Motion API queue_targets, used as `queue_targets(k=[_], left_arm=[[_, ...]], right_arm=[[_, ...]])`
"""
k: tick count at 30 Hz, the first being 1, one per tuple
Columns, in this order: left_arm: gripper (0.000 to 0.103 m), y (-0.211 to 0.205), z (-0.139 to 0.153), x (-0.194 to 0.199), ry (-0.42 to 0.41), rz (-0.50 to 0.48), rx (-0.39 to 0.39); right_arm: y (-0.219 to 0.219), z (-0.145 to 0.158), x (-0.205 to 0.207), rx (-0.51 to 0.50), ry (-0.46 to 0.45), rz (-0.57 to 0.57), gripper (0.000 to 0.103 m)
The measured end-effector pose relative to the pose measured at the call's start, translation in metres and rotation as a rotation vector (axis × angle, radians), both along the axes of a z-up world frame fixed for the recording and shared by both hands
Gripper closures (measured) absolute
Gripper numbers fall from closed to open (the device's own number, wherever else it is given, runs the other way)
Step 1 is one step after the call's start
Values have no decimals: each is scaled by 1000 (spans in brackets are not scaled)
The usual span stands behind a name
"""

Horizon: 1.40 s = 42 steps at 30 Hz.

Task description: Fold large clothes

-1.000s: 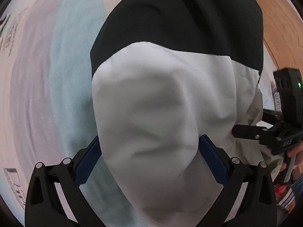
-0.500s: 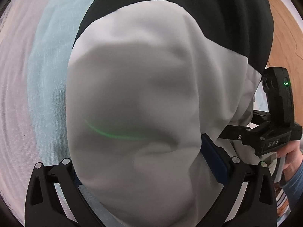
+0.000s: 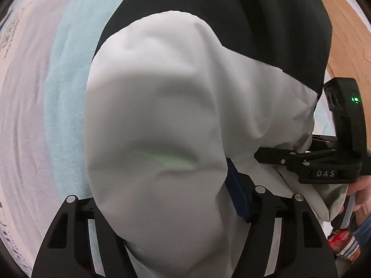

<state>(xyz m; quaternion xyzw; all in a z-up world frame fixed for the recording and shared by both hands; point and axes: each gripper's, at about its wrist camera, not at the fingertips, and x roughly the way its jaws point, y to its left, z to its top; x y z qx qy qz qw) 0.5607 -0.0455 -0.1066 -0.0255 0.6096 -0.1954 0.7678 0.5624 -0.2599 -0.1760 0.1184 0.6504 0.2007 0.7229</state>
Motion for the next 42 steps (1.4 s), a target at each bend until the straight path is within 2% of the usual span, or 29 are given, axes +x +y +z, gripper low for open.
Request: queue_targets(k=[2, 4, 6, 9, 20, 24, 28, 35, 42], left_arm=[[41, -10, 0, -8, -7, 3, 1], [49, -14, 6, -13, -22, -1, 0], [55, -19, 17, -19, -47, -5, 4], [61, -21, 30, -12, -66, -13, 10], [65, -38, 64, -22, -138, -44, 52], [66, -45, 81, -27, -168, -51, 58], [67, -55, 106, -35, -210, -81, 75], [68, -100, 159, -61, -292, -146, 86], [71, -173, 208, -98, -382, -246, 101]], right_arm=[[3, 4, -4, -5, -32, 15, 55], [4, 15, -12, -2, -69, 15, 69], [-2, 25, -21, 21, -84, -11, 76], [-4, 39, -28, 35, -126, -27, 80], [-54, 97, -52, 49, -223, -53, 82], [-35, 120, -59, 56, -267, -69, 83], [-55, 147, -71, 70, -312, -98, 83], [-98, 204, -119, 77, -420, -171, 83], [-159, 242, -171, 73, -501, -273, 83]])
